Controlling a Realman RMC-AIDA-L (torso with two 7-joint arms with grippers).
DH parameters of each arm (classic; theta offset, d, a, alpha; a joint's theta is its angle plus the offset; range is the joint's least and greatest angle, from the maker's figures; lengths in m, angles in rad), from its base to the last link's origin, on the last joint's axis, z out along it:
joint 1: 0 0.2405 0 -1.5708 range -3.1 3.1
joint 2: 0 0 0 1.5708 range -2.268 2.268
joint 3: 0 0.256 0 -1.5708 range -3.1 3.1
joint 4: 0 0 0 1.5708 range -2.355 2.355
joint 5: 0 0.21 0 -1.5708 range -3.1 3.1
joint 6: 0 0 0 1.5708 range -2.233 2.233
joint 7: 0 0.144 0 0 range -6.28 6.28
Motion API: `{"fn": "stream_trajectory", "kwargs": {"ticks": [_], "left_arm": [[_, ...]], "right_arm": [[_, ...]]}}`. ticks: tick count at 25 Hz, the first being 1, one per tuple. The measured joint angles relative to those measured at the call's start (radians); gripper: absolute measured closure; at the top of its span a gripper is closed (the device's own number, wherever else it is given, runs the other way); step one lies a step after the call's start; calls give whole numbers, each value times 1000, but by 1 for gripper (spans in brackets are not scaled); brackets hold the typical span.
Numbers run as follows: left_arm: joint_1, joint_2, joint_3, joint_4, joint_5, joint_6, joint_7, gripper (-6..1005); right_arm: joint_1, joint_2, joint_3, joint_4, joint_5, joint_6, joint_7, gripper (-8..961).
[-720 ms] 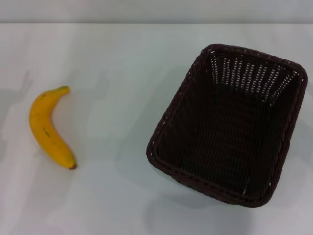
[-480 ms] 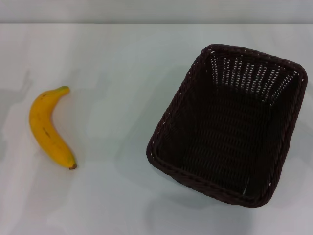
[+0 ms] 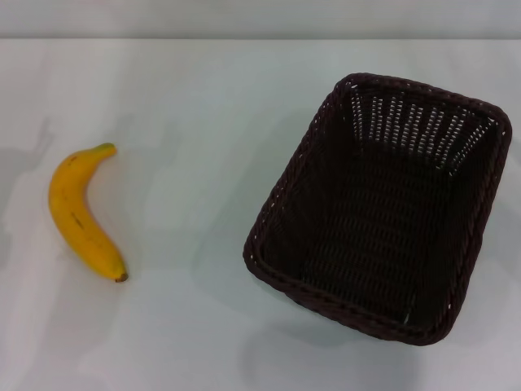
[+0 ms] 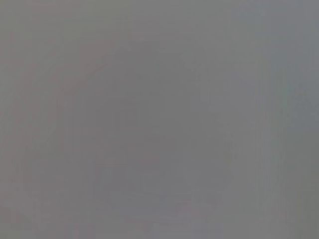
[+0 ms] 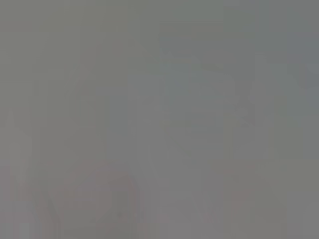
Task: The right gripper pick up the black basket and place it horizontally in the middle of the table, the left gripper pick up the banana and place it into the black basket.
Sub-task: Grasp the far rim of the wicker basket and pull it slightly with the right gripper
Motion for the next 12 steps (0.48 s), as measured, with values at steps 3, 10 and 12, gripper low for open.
{"fn": "stream_trajectory", "kwargs": {"ticks": [3, 10, 12], "left_arm": [[0, 0, 0, 0, 0, 0, 0, 120], [-8, 0, 3, 13, 0, 27, 0, 119], [-10, 0, 3, 14, 0, 30, 0, 119]], "right_arm": [[12, -4, -2, -10, -8, 25, 16, 100], [55, -45, -9, -144, -195, 168, 231, 100], [72, -59, -9, -203, -281, 209, 317, 100]]}}
